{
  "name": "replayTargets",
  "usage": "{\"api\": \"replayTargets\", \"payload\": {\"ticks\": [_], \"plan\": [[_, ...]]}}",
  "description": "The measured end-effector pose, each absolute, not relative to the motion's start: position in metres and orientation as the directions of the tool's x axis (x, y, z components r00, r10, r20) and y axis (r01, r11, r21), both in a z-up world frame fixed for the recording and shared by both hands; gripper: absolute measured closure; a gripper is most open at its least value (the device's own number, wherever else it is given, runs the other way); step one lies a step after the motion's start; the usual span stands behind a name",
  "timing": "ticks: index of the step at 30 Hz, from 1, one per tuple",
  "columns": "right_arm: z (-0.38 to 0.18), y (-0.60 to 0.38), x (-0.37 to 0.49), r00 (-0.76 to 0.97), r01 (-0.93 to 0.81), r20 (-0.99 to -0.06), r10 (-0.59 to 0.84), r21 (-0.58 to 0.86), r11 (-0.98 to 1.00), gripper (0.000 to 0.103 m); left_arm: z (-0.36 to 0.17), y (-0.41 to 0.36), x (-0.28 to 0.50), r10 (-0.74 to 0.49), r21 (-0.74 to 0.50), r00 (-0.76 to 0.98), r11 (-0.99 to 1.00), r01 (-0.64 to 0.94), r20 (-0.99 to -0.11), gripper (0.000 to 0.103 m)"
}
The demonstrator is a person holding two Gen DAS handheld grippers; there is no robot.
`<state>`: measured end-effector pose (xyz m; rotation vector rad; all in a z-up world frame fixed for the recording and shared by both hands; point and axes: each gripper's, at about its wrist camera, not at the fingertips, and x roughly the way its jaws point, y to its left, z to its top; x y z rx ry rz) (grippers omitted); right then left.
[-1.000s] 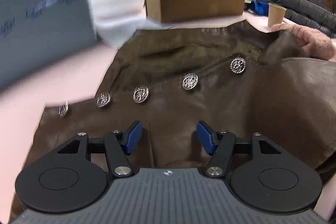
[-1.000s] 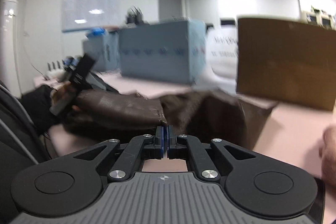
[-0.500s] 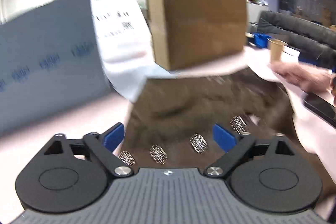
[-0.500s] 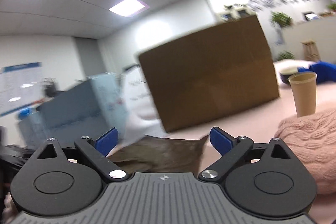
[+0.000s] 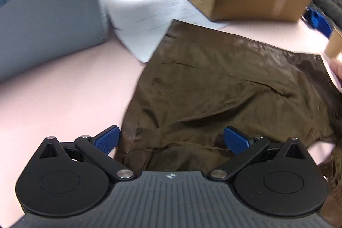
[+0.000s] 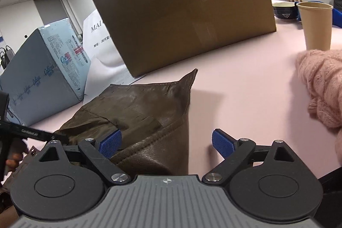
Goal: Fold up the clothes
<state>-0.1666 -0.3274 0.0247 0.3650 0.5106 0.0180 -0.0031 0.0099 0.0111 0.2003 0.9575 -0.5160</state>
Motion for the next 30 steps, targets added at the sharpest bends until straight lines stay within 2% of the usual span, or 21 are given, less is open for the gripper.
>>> {"api": "replayTargets", "payload": {"ticks": [3, 5, 6, 7, 8, 9, 10, 12, 16, 17, 18, 19, 21, 23, 27, 30], "plan": [[0.025, -0.328, -0.167, 0.874, 0.08, -0.477, 0.099, 0.342, 0.936, 0.012, 0.009, 0.007, -0.004, -0.322, -0.046, 0.481, 0.864, 0.501, -0.816, 0.003], [0.025, -0.328, -0.167, 0.874, 0.08, -0.474, 0.101, 0.346, 0.935, 0.011, 0.011, 0.01, -0.006, -0.324, -0.042, 0.494, 0.866, 0.499, -0.807, 0.014], [0.026, -0.327, -0.167, 0.876, 0.08, -0.472, 0.097, 0.341, 0.937, 0.011, 0.013, 0.012, -0.007, -0.325, -0.04, 0.501, 0.866, 0.498, -0.802, 0.029], [0.026, -0.326, -0.168, 0.878, 0.081, -0.469, 0.093, 0.336, 0.938, 0.011, 0.015, 0.013, -0.008, -0.33, -0.04, 0.505, 0.864, 0.501, -0.798, 0.05], [0.026, -0.326, -0.168, 0.878, 0.08, -0.469, 0.093, 0.336, 0.938, 0.012, 0.017, 0.015, -0.009, -0.337, -0.043, 0.505, 0.861, 0.508, -0.794, 0.062], [0.025, -0.326, -0.167, 0.877, 0.078, -0.47, 0.097, 0.339, 0.937, 0.012, 0.019, 0.015, -0.01, -0.344, -0.044, 0.503, 0.855, 0.516, -0.793, 0.081], [0.024, -0.327, -0.166, 0.875, 0.076, -0.473, 0.103, 0.344, 0.936, 0.012, 0.02, 0.014, -0.013, -0.35, -0.043, 0.498, 0.849, 0.527, -0.793, 0.087], [0.023, -0.329, -0.163, 0.87, 0.072, -0.479, 0.118, 0.36, 0.93, 0.012, 0.022, 0.011, -0.02, -0.352, -0.027, 0.503, 0.839, 0.544, -0.789, 0.091], [0.024, -0.33, -0.156, 0.864, 0.048, -0.48, 0.154, 0.382, 0.923, 0.012, 0.023, -0.004, -0.038, -0.303, 0.083, 0.582, 0.836, 0.542, -0.754, 0.095], [0.025, -0.328, -0.153, 0.859, 0.03, -0.484, 0.171, 0.379, 0.925, 0.025, 0.024, -0.004, -0.04, -0.297, 0.093, 0.596, 0.84, 0.535, -0.746, 0.095], [0.026, -0.327, -0.15, 0.853, 0.013, -0.488, 0.185, 0.375, 0.927, 0.05, 0.026, -0.003, -0.042, -0.294, 0.097, 0.608, 0.845, 0.527, -0.738, 0.095], [0.026, -0.323, -0.147, 0.845, 0.019, -0.507, 0.168, 0.343, 0.939, 0.059, 0.028, 0.0, -0.042, -0.292, 0.098, 0.619, 0.851, 0.516, -0.729, 0.095], [0.027, -0.315, -0.139, 0.829, 0.029, -0.543, 0.132, 0.278, 0.96, 0.096, 0.034, 0.01, -0.042, -0.287, 0.093, 0.643, 0.867, 0.49, -0.711, 0.095], [0.027, -0.309, -0.133, 0.825, 0.05, -0.558, 0.092, 0.234, 0.971, 0.099, 0.04, 0.021, -0.043, -0.276, 0.099, 0.669, 0.879, 0.466, -0.69, 0.095], [0.038, -0.293, -0.121, 0.845, 0.02, -0.528, 0.088, 0.196, 0.98, 0.101, 0.046, 0.041, -0.052, -0.223, 0.165, 0.731, 0.894, 0.418, -0.644, 0.095], [0.057, -0.264, -0.102, 0.87, -0.02, -0.49, 0.057, 0.081, 0.997, 0.101, 0.052, 0.056, -0.057, -0.194, 0.178, 0.761, 0.909, 0.376, -0.619, 0.095]]}}
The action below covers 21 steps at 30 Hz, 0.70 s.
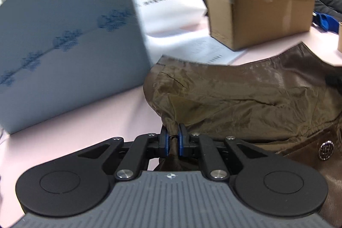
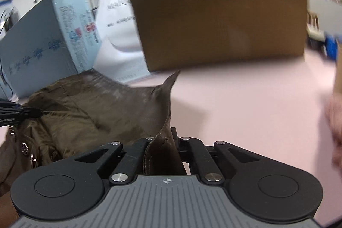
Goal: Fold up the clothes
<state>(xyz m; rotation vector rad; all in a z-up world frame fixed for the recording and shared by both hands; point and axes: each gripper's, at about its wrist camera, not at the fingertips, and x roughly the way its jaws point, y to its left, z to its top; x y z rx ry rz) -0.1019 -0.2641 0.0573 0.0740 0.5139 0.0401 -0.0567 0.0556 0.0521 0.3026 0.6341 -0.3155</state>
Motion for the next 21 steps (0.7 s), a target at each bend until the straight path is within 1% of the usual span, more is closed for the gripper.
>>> {"api": "replayTargets", "payload": {"ticks": [6, 7, 9, 10, 13, 15, 17, 18, 20, 21], "plan": [[0.095, -0.197, -0.054, 0.93, -0.078, -0.368, -0.003, -0.207, 0.975, 0.101, 0.061, 0.089, -0.064, -0.07, 0.245, 0.849, 0.942, 0.229, -0.523, 0.095], [0.099, -0.187, -0.04, 0.929, -0.083, -0.369, -0.003, -0.217, 0.973, 0.101, 0.061, 0.096, -0.063, -0.054, 0.243, 0.853, 0.947, 0.208, -0.519, 0.095], [0.099, -0.179, -0.011, 0.907, -0.087, -0.421, 0.015, -0.152, 0.984, 0.101, 0.06, 0.106, -0.059, -0.031, 0.233, 0.852, 0.956, 0.178, -0.523, 0.095], [0.097, -0.176, -0.002, 0.901, -0.082, -0.434, 0.011, -0.146, 0.986, 0.101, 0.058, 0.111, -0.057, -0.023, 0.226, 0.849, 0.96, 0.166, -0.527, 0.095], [0.076, -0.161, 0.024, 0.883, -0.064, -0.469, -0.024, -0.171, 0.983, 0.101, 0.054, 0.122, -0.058, -0.01, 0.207, 0.85, 0.968, 0.14, -0.527, 0.095], [0.063, -0.152, 0.041, 0.87, -0.054, -0.49, -0.046, -0.187, 0.981, 0.101, 0.055, 0.126, -0.069, 0.0, 0.21, 0.865, 0.97, 0.122, -0.501, 0.095], [0.057, -0.15, 0.044, 0.874, -0.062, -0.485, -0.028, -0.169, 0.984, 0.101, 0.056, 0.125, -0.087, 0.046, 0.282, 0.906, 0.956, 0.083, -0.421, 0.095], [0.051, -0.15, 0.045, 0.879, -0.071, -0.477, -0.006, -0.143, 0.987, 0.1, 0.056, 0.124, -0.09, 0.064, 0.314, 0.914, 0.947, 0.071, -0.401, 0.095], [0.044, -0.15, 0.05, 0.87, -0.049, -0.492, -0.027, -0.141, 0.989, 0.099, 0.056, 0.122, -0.089, 0.093, 0.36, 0.913, 0.931, 0.062, -0.397, 0.095], [0.044, -0.148, 0.052, 0.866, -0.042, -0.499, -0.035, -0.142, 0.989, 0.095, 0.055, 0.123, -0.082, 0.105, 0.353, 0.898, 0.934, 0.058, -0.426, 0.095]]}}
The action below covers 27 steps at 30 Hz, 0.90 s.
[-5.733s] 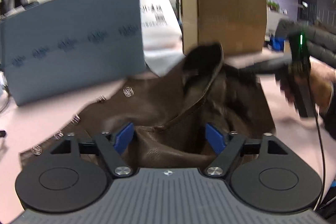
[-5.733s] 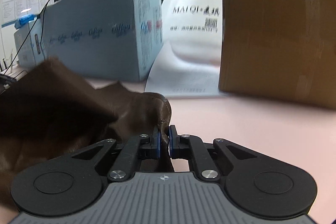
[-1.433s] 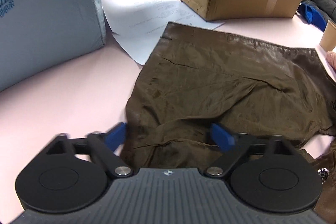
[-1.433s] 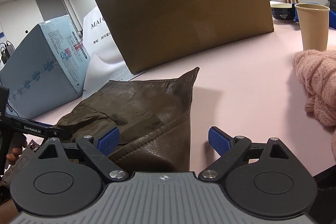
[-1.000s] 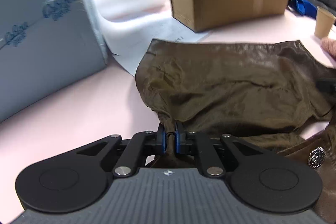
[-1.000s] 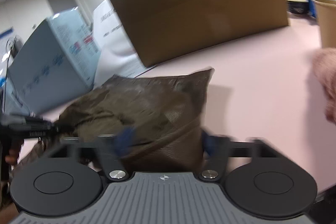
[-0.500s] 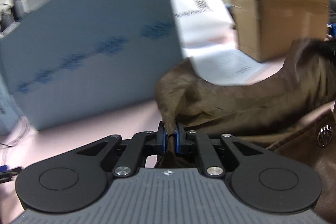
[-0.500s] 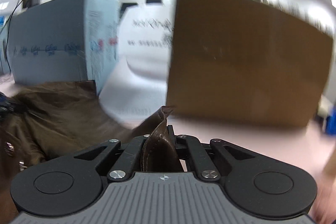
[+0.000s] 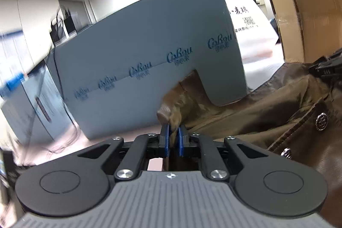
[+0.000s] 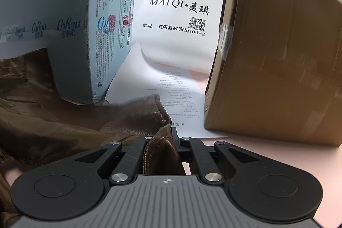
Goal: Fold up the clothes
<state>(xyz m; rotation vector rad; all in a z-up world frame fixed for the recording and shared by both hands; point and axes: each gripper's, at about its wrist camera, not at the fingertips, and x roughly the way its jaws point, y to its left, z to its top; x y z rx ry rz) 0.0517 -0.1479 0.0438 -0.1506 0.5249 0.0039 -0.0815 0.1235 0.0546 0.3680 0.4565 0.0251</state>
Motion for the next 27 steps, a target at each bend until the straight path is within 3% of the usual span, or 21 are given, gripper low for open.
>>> {"api": "replayTargets", "payload": {"ticks": [2, 4, 6, 8, 10, 13, 14, 17, 27], "plan": [[0.035, -0.148, 0.058, 0.837, -0.016, -0.545, -0.056, -0.126, 0.992, 0.092, 0.049, 0.128, -0.058, 0.123, 0.305, 0.847, 0.951, 0.048, -0.518, 0.095], [0.029, -0.149, 0.059, 0.822, -0.005, -0.566, -0.063, -0.117, 0.993, 0.083, 0.041, 0.128, -0.043, 0.143, 0.309, 0.823, 0.95, 0.041, -0.549, 0.095], [0.032, -0.155, 0.051, 0.835, 0.003, -0.545, -0.077, -0.134, 0.991, 0.054, 0.032, 0.125, -0.033, 0.159, 0.342, 0.818, 0.938, 0.048, -0.553, 0.091], [0.041, -0.166, 0.039, 0.844, 0.006, -0.53, -0.082, -0.144, 0.99, 0.05, 0.024, 0.123, -0.028, 0.179, 0.371, 0.815, 0.928, 0.047, -0.551, 0.084], [0.049, -0.178, 0.021, 0.852, -0.03, -0.522, -0.036, -0.117, 0.993, 0.049, 0.016, 0.121, -0.027, 0.206, 0.396, 0.814, 0.917, 0.033, -0.543, 0.059], [0.061, -0.197, -0.019, 0.84, -0.159, -0.531, 0.112, -0.043, 0.986, 0.046, 0.016, 0.132, -0.033, 0.229, 0.391, 0.818, 0.92, -0.006, -0.528, 0.028], [0.063, -0.202, -0.033, 0.831, -0.199, -0.534, 0.156, -0.025, 0.98, 0.044, 0.019, 0.137, -0.037, 0.218, 0.373, 0.82, 0.928, -0.006, -0.529, 0.023], [0.062, -0.207, -0.066, 0.811, -0.275, -0.543, 0.217, -0.028, 0.961, 0.039, 0.037, 0.164, -0.059, 0.133, 0.268, 0.835, 0.963, 0.018, -0.534, 0.022], [0.046, -0.188, -0.092, 0.747, -0.403, -0.529, 0.404, 0.123, 0.907, 0.04, 0.049, 0.224, -0.157, -0.101, 0.025, 0.795, 0.989, 0.145, -0.599, 0.021]]}}
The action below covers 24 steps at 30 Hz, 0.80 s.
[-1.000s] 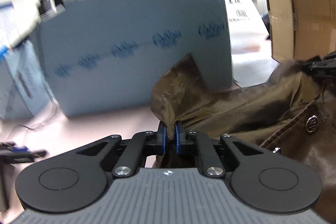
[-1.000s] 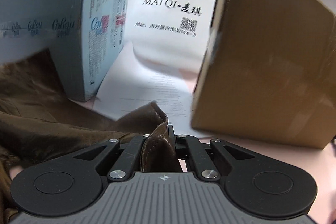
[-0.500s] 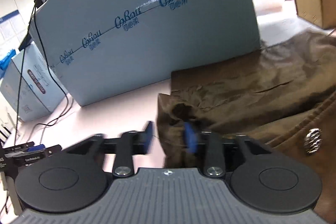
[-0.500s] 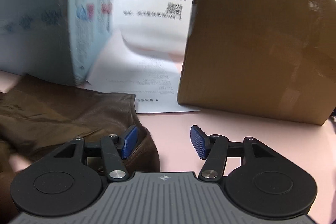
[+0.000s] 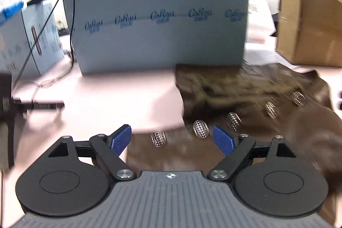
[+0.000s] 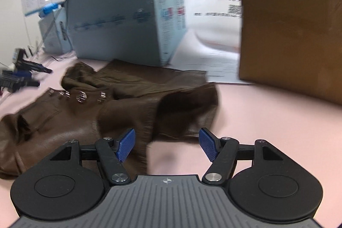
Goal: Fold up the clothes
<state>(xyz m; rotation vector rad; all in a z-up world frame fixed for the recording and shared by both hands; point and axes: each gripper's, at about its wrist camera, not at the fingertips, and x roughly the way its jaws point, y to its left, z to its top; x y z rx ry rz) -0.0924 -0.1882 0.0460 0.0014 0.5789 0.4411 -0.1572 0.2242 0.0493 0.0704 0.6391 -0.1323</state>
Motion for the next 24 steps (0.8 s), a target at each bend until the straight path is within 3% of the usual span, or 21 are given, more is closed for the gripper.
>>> {"api": "replayTargets", "payload": {"ticks": [2, 4, 6, 7, 14, 21, 24], "plan": [[0.039, -0.181, -0.083, 0.706, -0.407, -0.549, 0.448, 0.203, 0.891, 0.043, 0.042, 0.226, -0.172, -0.129, 0.004, 0.783, 0.986, 0.165, -0.609, 0.021], [0.032, -0.173, -0.074, 0.675, -0.402, -0.575, 0.462, 0.237, 0.884, 0.056, 0.035, 0.224, -0.184, -0.121, 0.009, 0.779, 0.987, 0.16, -0.615, 0.021], [0.029, -0.169, -0.075, 0.667, -0.414, -0.586, 0.46, 0.223, 0.883, 0.087, 0.032, 0.223, -0.191, -0.118, -0.002, 0.778, 0.989, 0.148, -0.617, 0.021], [0.03, -0.169, -0.078, 0.678, -0.414, -0.578, 0.454, 0.211, 0.886, 0.09, 0.032, 0.223, -0.193, -0.119, -0.011, 0.778, 0.99, 0.143, -0.617, 0.021], [0.064, -0.205, -0.135, 0.789, -0.331, -0.486, 0.375, 0.178, 0.927, 0.095, 0.04, 0.218, -0.191, -0.142, -0.061, 0.787, 0.989, 0.132, -0.6, 0.021], [0.054, -0.268, -0.18, 0.798, -0.187, -0.539, 0.269, 0.203, 0.961, 0.095, 0.043, 0.196, -0.196, -0.215, -0.044, 0.773, 0.971, 0.236, -0.597, 0.021], [0.04, -0.281, -0.186, 0.789, -0.1, -0.591, 0.169, 0.149, 0.984, 0.095, 0.041, 0.188, -0.194, -0.231, -0.031, 0.759, 0.963, 0.268, -0.609, 0.021]]}}
